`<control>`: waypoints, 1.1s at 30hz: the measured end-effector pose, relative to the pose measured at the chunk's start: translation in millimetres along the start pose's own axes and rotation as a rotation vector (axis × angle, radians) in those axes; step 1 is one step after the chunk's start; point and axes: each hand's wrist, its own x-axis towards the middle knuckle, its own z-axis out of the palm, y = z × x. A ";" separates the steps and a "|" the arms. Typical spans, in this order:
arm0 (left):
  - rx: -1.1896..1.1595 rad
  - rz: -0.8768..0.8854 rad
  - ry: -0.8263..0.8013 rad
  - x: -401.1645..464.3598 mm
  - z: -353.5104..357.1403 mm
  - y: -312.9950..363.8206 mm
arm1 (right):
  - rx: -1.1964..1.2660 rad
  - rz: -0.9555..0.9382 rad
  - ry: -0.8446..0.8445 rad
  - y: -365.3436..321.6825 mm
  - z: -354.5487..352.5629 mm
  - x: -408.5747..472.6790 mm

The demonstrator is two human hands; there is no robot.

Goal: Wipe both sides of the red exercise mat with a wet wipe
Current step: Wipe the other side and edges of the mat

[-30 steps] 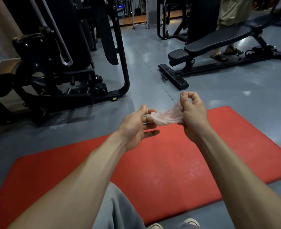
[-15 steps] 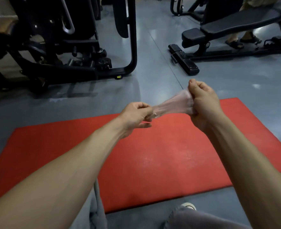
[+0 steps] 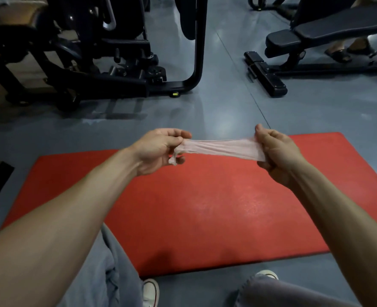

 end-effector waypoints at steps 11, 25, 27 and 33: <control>0.433 -0.059 -0.068 -8.7 -37.3 -8.0 | 0.042 0.097 -0.039 2.9 -13.9 1.3; 0.171 0.189 0.599 15.1 -51.1 -3.7 | 0.031 0.281 -0.277 33.2 24.7 7.5; 0.273 0.199 0.600 14.7 -53.1 -5.0 | 0.041 0.290 -0.194 32.0 29.5 8.7; 0.696 0.189 0.637 11.7 -54.1 -12.7 | 0.059 0.154 0.104 23.4 50.0 10.7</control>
